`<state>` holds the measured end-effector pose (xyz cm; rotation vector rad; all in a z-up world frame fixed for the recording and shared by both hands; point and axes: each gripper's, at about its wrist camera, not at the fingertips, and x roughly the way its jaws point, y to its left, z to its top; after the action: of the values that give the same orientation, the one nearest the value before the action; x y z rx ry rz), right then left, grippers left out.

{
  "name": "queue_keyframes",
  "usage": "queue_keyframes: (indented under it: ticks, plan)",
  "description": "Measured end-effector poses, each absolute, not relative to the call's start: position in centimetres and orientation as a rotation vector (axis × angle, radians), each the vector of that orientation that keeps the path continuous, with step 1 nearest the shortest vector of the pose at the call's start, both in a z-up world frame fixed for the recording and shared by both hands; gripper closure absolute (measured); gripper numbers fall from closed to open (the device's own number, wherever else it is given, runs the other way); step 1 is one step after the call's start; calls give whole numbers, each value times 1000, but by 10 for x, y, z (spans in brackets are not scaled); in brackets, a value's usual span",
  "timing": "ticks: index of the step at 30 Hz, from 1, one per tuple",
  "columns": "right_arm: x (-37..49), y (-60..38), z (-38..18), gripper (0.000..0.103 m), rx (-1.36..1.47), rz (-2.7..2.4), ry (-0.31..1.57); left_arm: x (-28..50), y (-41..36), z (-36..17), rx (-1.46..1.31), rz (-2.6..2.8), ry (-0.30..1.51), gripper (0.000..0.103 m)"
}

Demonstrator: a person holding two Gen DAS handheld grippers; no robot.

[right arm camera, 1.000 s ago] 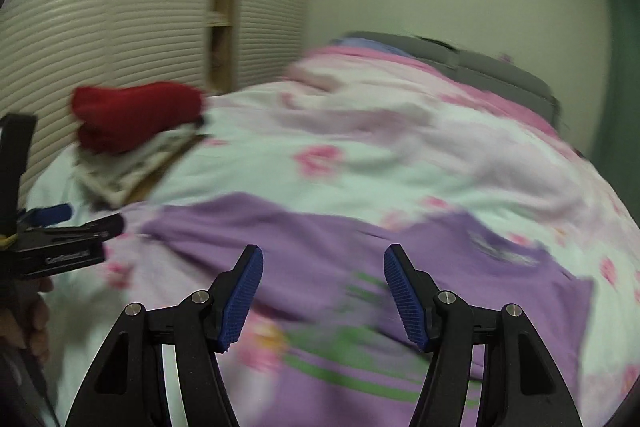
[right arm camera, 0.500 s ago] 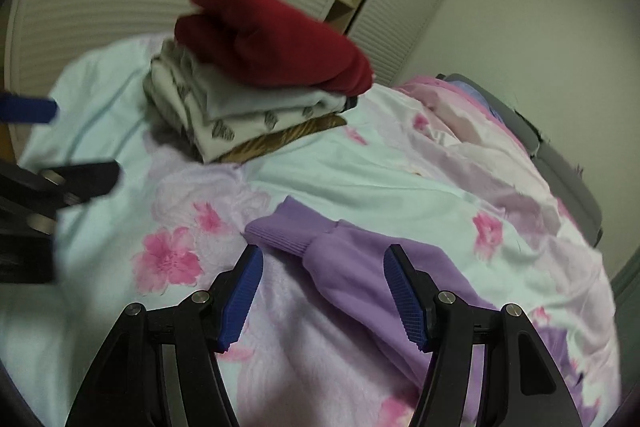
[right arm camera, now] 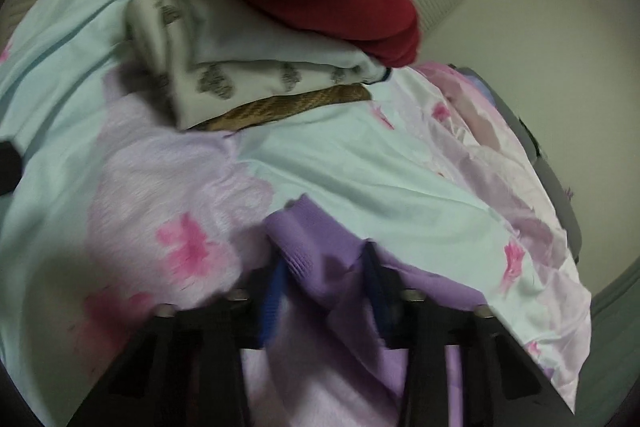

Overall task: Fold small clothes
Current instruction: 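Grasp the other sleeve cuff with the right tool, then fold the held sleeve across the sweatshirt body and release it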

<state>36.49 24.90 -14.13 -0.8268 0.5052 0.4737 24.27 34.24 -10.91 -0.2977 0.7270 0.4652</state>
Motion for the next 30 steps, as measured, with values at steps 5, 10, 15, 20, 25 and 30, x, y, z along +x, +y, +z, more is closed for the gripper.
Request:
queue_keyframes:
  ticks: [5,10,15,20,25,30]
  plan:
    - [374,218,-108,95,-609,495,535,245,335,-97,-293,456,708,5]
    - [380,166,-61,95,-377,477,523,253,308,-73,-280,418,676,5]
    - [381,77,-9,95,-122,407,502,268,255,-39,-239,344,629,5]
    - [376,-19,17,95,20,290,473,287,188,-15,-208,245,607,5]
    - [369,-116,18,95,137,153,472,308,111,-5,-168,146,607,5]
    - [366,-210,-17,95,308,13,517,328,44,-15,-91,84,628,5]
